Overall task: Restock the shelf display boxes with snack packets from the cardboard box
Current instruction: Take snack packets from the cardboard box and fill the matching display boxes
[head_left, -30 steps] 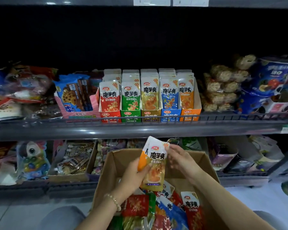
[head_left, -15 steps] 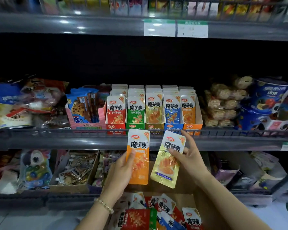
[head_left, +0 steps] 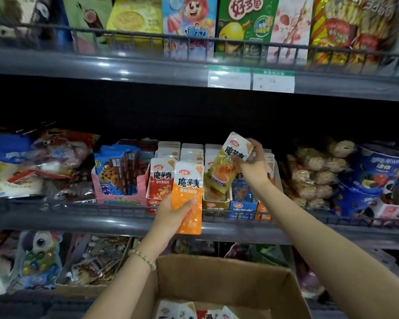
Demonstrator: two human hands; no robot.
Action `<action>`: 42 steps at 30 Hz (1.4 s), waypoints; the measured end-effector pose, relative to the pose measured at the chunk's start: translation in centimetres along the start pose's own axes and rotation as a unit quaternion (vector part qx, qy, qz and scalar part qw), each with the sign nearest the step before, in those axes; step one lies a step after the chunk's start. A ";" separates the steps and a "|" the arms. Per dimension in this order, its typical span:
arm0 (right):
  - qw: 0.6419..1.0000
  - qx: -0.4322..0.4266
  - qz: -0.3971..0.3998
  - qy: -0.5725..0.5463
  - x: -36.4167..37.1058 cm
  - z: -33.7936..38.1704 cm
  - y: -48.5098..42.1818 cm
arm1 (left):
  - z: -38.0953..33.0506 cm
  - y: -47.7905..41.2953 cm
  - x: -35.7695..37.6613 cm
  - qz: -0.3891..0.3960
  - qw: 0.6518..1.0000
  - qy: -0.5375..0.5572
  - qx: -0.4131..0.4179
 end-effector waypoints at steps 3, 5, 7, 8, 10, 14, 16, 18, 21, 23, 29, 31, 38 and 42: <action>0.998 -0.021 0.013 0.063 2.1 -1.5 -2.3 | -0.1 -0.6 -0.2 0.000 1.000 -0.013 -0.002; 0.982 -0.044 0.058 0.173 3.0 -2.6 -2.7 | -0.1 -0.9 -0.3 0.009 1.000 -0.019 0.000; 0.942 -0.086 0.097 0.309 3.2 -3.7 -2.7 | -0.2 -0.7 0.0 0.029 0.999 -0.018 0.011; 0.916 -0.116 0.115 0.366 3.2 -4.1 -2.6 | -0.2 -0.7 0.0 0.039 0.999 -0.021 0.013; 0.878 -0.165 0.141 0.426 3.1 -4.5 -2.3 | 0.0 -0.8 0.3 0.041 0.998 -0.033 0.020; 0.851 -0.229 0.142 0.452 2.5 -4.4 -2.3 | 0.9 -1.4 0.7 0.036 0.998 -0.042 0.019; 0.884 -0.236 0.110 0.389 1.8 -3.5 -2.3 | 1.0 -1.4 1.1 0.042 0.998 -0.041 0.016; 0.939 -0.180 0.098 0.276 0.8 -1.6 -1.6 | 0.7 -1.2 1.9 0.056 0.997 -0.048 0.022; 0.956 -0.107 0.194 0.192 -0.4 0.8 0.7 | 0.2 -0.6 3.8 0.081 0.995 -0.057 0.034; 0.946 -0.071 0.262 0.175 -1.8 1.6 2.4 | 0.0 -0.1 5.8 0.108 0.992 -0.058 0.041; 0.955 -0.021 0.234 0.181 -7.5 2.0 2.2 | -0.8 1.1 12.5 0.172 0.980 -0.068 0.077; 0.969 -0.003 0.182 0.166 -9.8 1.8 0.2 | -1.4 0.9 14.1 0.179 0.977 -0.073 0.094; 0.979 0.005 0.129 0.159 -13.7 3.0 -4.4 | -3.1 -0.7 17.2 0.202 0.955 -0.125 0.180; 0.981 -0.071 0.068 0.167 -13.8 3.5 -7.6 | -2.4 -2.7 17.5 0.188 0.932 -0.213 0.228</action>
Point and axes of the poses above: each hand's wrist, its own y-axis away from the middle knuckle, its own x-axis out of the palm, z = x × y, the point moved 5 cm from there along -y, towards the middle knuckle, and after that the axes turned 13 degrees about -z, right-handed, at the moved point
